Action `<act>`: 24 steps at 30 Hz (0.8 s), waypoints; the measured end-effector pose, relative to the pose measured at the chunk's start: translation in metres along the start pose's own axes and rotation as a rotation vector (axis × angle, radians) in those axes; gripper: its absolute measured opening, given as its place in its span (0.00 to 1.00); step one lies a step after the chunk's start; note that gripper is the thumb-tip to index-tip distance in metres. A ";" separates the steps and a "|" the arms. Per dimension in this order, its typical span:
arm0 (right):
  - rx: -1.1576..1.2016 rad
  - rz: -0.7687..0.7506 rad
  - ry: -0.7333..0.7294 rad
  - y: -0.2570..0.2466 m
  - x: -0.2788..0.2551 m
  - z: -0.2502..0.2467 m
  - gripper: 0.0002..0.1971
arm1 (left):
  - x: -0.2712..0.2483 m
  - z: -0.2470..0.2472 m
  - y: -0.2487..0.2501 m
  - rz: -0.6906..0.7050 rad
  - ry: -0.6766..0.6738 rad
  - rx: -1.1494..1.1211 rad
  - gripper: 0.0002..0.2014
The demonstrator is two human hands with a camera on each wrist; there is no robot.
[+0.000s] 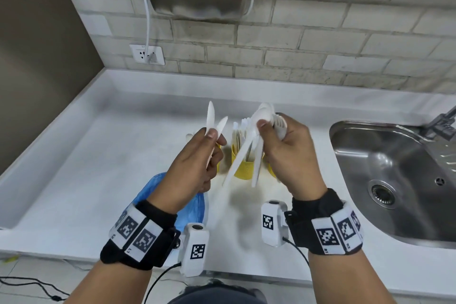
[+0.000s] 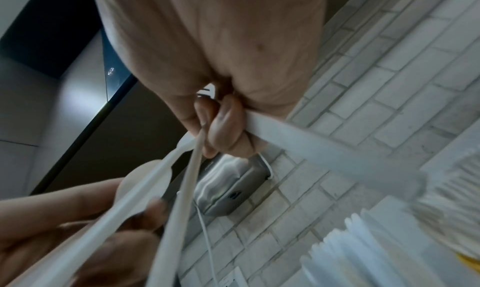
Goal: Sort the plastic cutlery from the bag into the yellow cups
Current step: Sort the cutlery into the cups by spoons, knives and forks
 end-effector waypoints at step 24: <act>-0.003 0.069 -0.073 0.003 0.004 0.024 0.06 | 0.009 -0.001 0.000 0.258 0.142 0.647 0.19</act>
Point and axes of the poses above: each hand's wrist, its own x-axis towards the middle knuckle, its own z-axis out of the palm, y = z × x, the point moved 3 cm from there along x, towards the middle knuckle, and after that the axes turned 3 degrees about -y, right-handed, at the moved point
